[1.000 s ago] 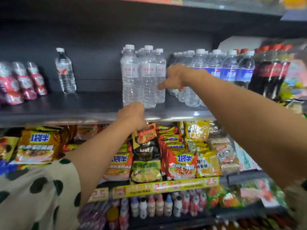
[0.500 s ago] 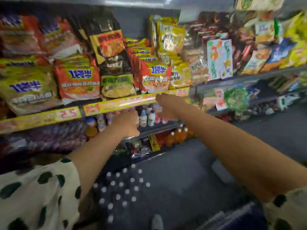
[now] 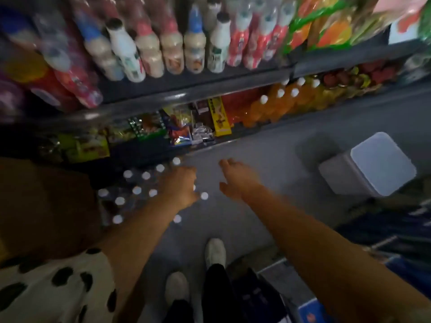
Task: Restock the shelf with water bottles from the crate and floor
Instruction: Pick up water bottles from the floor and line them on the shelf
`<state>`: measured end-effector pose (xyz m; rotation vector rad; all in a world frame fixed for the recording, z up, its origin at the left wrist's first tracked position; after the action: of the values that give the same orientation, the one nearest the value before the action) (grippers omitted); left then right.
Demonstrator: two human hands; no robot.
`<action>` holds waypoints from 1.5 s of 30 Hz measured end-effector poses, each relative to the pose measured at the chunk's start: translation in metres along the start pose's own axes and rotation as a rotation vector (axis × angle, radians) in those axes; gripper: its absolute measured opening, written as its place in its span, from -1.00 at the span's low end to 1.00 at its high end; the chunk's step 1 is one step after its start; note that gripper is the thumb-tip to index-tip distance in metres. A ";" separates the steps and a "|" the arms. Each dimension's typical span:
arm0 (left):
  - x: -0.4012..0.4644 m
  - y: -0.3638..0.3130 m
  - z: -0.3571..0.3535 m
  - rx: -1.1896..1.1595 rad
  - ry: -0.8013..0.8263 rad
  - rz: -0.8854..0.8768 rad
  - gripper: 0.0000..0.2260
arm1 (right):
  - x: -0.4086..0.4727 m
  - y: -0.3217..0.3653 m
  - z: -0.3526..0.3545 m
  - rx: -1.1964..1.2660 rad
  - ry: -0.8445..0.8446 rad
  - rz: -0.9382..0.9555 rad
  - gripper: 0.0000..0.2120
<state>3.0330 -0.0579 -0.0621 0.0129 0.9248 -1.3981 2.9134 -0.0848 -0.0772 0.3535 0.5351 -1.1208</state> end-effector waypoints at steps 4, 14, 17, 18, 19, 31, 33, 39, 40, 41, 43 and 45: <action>0.050 0.056 -0.086 -0.011 0.017 0.017 -0.61 | 0.051 0.007 -0.110 0.013 0.077 -0.010 -0.51; 0.113 0.144 -0.187 0.160 0.045 0.084 -0.57 | 0.141 0.056 -0.266 -0.134 0.104 -0.003 -0.48; 0.116 0.153 -0.190 0.122 0.003 0.067 -0.60 | 0.154 0.061 -0.266 -0.150 0.032 0.011 -0.61; 0.115 0.154 -0.189 0.105 -0.009 0.064 -0.60 | 0.156 0.063 -0.265 -0.159 0.028 0.030 -0.63; 0.113 0.155 -0.187 0.088 -0.017 0.064 -0.60 | 0.155 0.063 -0.263 -0.172 0.032 0.047 -0.64; 0.009 0.043 -0.038 -0.107 -0.030 -0.023 -0.44 | 0.007 0.037 -0.001 -0.055 -0.040 0.211 -0.61; -0.020 0.011 0.006 -0.159 -0.033 -0.058 -0.35 | -0.036 0.036 0.077 -0.035 -0.112 0.249 -0.61; -0.127 -0.097 0.157 -0.435 -0.104 -0.283 -0.20 | -0.187 0.043 0.315 0.013 -0.361 0.388 -0.72; -0.144 -0.113 0.179 -0.466 -0.110 -0.331 -0.20 | -0.212 0.046 0.350 0.008 -0.405 0.406 -0.78; -0.161 -0.127 0.199 -0.493 -0.109 -0.371 -0.21 | -0.236 0.049 0.385 0.004 -0.451 0.408 -0.81; -0.192 -0.152 0.236 -0.515 -0.102 -0.423 -0.28 | -0.282 0.056 0.448 -0.018 -0.545 0.407 -0.79; -0.224 -0.175 0.271 -0.505 -0.115 -0.473 -0.38 | -0.327 0.070 0.500 -0.015 -0.611 0.445 -0.77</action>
<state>3.0573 -0.0538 0.3296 -0.6984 1.2100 -1.5326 2.9829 -0.0724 0.5203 0.0933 -0.0790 -0.7358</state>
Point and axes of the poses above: each hand's wrist, its own x-axis towards the middle knuckle, its own z-axis out of the back of the hand, y = z × x, the point moved 10 cm from there along x, towards the middle knuckle, and after that the axes turned 14 degrees about -x, right-handed, at the moved point
